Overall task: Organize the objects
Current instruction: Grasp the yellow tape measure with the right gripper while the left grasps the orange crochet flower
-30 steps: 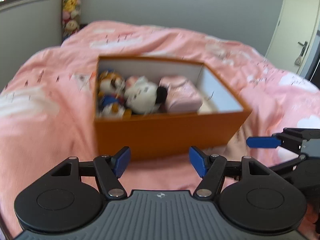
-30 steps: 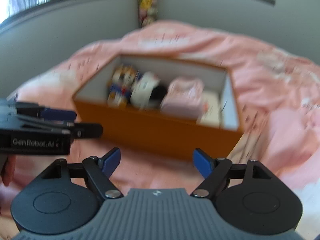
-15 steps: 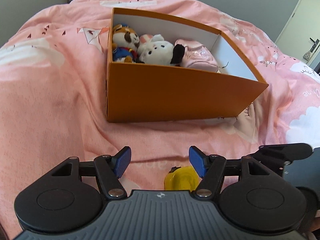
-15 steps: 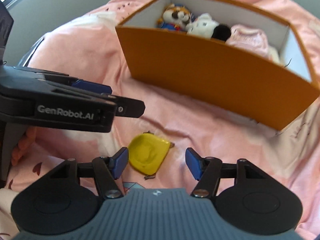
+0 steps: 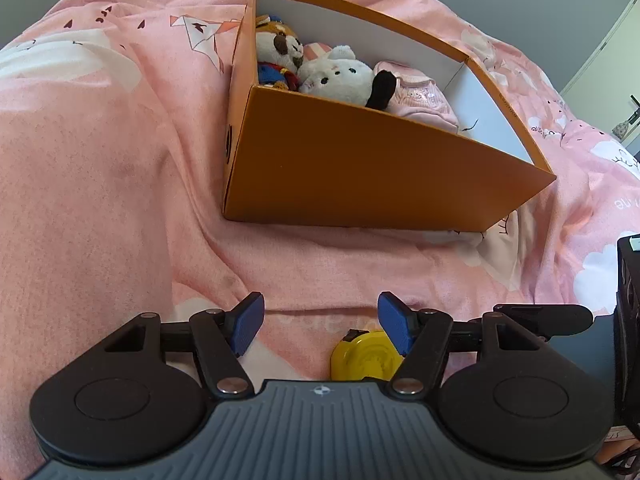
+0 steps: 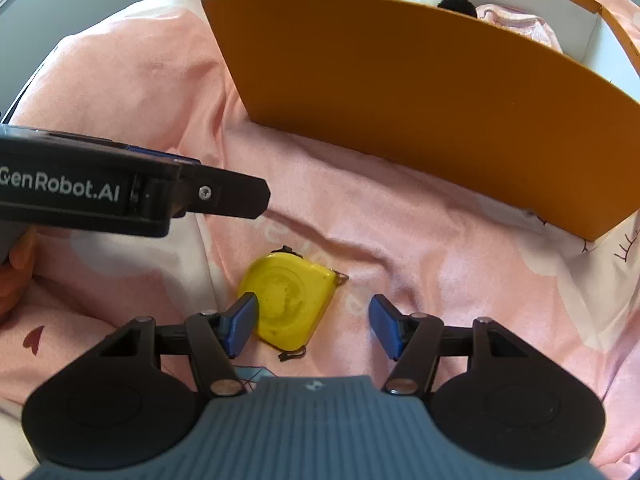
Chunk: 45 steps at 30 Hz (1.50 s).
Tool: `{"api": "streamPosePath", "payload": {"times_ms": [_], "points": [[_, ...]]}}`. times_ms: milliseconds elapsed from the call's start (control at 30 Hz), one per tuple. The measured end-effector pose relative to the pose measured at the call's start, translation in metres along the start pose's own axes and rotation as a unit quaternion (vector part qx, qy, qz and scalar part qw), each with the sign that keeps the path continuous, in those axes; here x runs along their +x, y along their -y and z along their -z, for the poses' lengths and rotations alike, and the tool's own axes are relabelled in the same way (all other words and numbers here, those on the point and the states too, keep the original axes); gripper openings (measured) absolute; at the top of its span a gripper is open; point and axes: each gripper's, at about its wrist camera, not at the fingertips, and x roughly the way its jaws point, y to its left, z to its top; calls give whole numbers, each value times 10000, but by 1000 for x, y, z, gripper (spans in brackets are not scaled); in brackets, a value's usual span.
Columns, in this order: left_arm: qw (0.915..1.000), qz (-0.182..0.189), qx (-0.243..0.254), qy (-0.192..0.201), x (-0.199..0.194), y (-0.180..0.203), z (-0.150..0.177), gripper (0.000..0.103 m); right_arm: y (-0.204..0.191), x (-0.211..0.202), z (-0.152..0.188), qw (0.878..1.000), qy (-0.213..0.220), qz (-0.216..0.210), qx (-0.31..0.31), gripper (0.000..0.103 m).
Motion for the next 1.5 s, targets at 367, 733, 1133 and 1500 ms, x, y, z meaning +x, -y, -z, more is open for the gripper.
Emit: {"api": "streamPosePath", "payload": {"times_ms": [367, 733, 1133, 1500], "points": [[9992, 129, -369, 53, -3, -11, -4, 72, -10, 6, 0, 9995, 30, -229, -196, 57], [9921, 1164, 299, -346, -2, 14, -10, 69, 42, -66, 16, 9968, 345, 591, 421, 56], [9504, 1417, 1629, -2239, 61, 88, 23, 62, 79, -68, 59, 9887, 292, 771, 1255, 57], [9487, 1270, 1729, -2323, 79, 98, 42, 51, 83, -63, 70, 9884, 250, 738, 1300, 57]]}}
